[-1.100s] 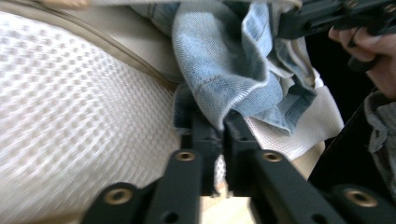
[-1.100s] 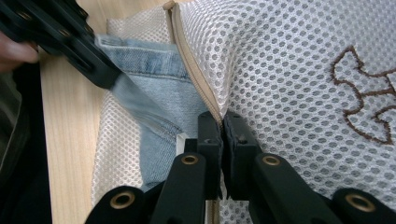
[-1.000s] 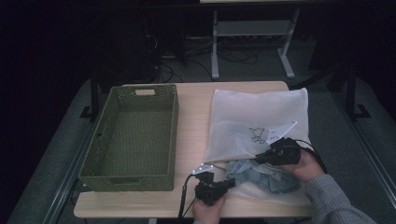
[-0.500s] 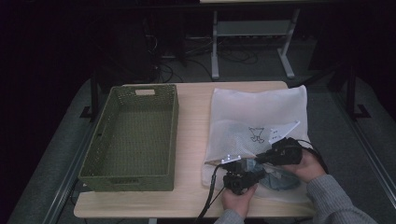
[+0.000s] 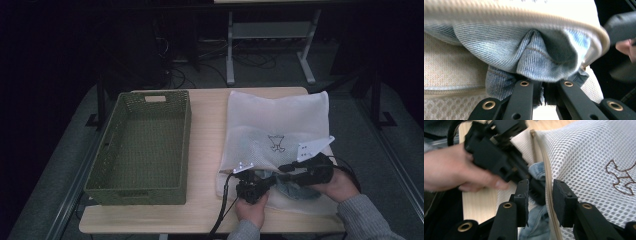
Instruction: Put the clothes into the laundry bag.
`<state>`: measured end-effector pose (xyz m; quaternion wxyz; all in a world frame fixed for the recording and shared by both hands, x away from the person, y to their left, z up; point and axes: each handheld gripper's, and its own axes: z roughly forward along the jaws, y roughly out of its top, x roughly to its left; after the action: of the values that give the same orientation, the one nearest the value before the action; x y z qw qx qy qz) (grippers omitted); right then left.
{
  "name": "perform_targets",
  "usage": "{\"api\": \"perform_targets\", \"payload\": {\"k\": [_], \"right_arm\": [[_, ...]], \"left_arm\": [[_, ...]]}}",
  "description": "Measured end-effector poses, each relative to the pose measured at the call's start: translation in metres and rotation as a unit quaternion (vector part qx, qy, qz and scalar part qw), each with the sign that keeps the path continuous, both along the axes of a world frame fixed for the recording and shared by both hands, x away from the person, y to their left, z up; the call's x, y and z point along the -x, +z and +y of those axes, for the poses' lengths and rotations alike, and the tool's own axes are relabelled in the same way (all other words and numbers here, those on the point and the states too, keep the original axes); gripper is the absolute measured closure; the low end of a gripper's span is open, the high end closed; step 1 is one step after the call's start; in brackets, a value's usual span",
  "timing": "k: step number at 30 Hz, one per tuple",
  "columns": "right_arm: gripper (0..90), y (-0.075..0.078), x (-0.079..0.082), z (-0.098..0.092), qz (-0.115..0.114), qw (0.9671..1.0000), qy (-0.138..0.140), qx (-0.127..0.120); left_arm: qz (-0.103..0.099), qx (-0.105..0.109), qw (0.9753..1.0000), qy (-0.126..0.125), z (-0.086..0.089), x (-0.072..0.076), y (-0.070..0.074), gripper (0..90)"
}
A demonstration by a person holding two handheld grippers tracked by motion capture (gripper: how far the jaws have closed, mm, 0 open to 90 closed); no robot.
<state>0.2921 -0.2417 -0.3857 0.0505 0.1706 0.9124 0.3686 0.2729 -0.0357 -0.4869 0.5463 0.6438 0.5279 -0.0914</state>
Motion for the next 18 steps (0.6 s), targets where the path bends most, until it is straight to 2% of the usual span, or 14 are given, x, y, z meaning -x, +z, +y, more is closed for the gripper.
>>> {"api": "perform_targets", "payload": {"k": [5,7,8,11,12,13,16,18], "right_arm": [[62.0,-0.009,0.013,0.0,-0.014,0.9997,0.003,0.019],[62.2,-0.01,0.016,-0.002,-0.018,0.9998,-0.006,0.012],[62.0,-0.008,0.013,-0.005,-0.02,0.9996,-0.018,0.006],[61.8,-0.003,0.01,-0.008,-0.023,0.9994,-0.027,-0.004],[61.8,-0.003,0.01,-0.008,-0.023,0.9994,-0.027,-0.004],[61.7,0.002,0.01,-0.01,-0.028,0.999,-0.028,-0.021],[62.6,0.004,0.009,-0.012,-0.022,0.9987,-0.029,-0.035],[62.8,0.0,0.01,-0.01,-0.013,0.9996,-0.013,-0.022]], "left_arm": [[-0.001,-0.004,1.0,-0.004,0.0,0.0,-0.001,86.4],[-0.001,-0.004,1.0,-0.005,-0.001,-0.001,0.0,86.5],[0.0,-0.003,1.0,-0.004,-0.001,-0.001,0.0,86.5],[0.001,-0.001,1.0,-0.005,-0.001,-0.001,0.0,86.5],[0.001,0.001,1.0,-0.006,0.0,-0.002,-0.001,86.5],[0.001,0.002,1.0,-0.006,0.0,-0.002,-0.001,86.5],[0.003,0.003,1.0,-0.005,0.0,-0.003,-0.001,86.5],[0.003,0.003,1.0,-0.005,-0.001,-0.004,-0.001,86.5]]}}
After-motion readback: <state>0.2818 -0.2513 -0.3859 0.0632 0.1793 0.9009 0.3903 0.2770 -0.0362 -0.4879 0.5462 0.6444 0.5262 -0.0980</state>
